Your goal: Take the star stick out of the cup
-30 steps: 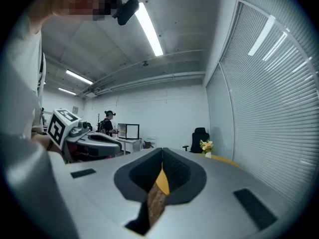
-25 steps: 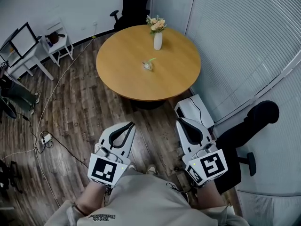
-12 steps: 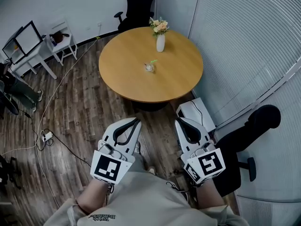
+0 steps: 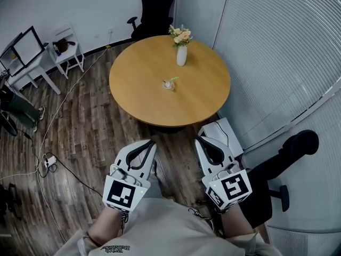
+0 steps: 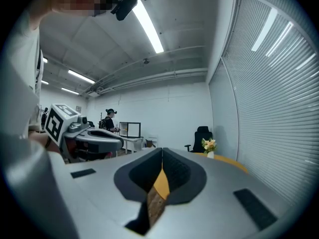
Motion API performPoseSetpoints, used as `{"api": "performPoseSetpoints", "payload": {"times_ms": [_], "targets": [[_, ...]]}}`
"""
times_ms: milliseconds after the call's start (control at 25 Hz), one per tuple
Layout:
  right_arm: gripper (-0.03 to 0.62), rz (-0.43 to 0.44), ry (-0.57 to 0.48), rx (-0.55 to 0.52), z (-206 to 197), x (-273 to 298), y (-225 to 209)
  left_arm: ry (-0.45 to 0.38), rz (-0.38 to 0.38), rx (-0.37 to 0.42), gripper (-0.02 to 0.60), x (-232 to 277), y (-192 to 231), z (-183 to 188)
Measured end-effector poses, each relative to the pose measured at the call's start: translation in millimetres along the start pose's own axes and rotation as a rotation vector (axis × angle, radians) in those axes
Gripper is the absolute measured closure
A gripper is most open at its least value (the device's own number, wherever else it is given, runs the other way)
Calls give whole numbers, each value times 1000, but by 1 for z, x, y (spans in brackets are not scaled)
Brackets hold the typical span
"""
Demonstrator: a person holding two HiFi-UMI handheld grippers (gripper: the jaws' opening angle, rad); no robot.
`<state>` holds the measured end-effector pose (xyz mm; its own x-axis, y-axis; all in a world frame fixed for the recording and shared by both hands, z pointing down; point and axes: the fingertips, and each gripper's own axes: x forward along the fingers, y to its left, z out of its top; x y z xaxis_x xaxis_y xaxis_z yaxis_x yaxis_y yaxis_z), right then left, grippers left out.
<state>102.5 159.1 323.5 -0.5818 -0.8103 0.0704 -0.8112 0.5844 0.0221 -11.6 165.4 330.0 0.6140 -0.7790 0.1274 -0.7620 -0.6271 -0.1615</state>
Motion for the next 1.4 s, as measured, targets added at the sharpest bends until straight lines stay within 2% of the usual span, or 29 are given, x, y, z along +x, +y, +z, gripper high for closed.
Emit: {"api": "performPoseSetpoints", "payload": {"times_ms": [120, 360, 720, 880, 1400], "targets": [[565, -7, 7, -8, 3, 20, -8, 1, -8, 25, 551, 12, 18, -5], [565, -16, 14, -23, 6, 68, -24, 6, -25, 28, 551, 50, 59, -17], [565, -59, 41, 1, 9, 150, -60, 25, -99, 22, 551, 114, 122, -21], [565, -79, 64, 44, 6, 187, -81, 28, -121, 4, 551, 140, 154, -20], [565, -195, 95, 5, 20, 281, -127, 11, -216, -7, 551, 213, 242, -17]]}}
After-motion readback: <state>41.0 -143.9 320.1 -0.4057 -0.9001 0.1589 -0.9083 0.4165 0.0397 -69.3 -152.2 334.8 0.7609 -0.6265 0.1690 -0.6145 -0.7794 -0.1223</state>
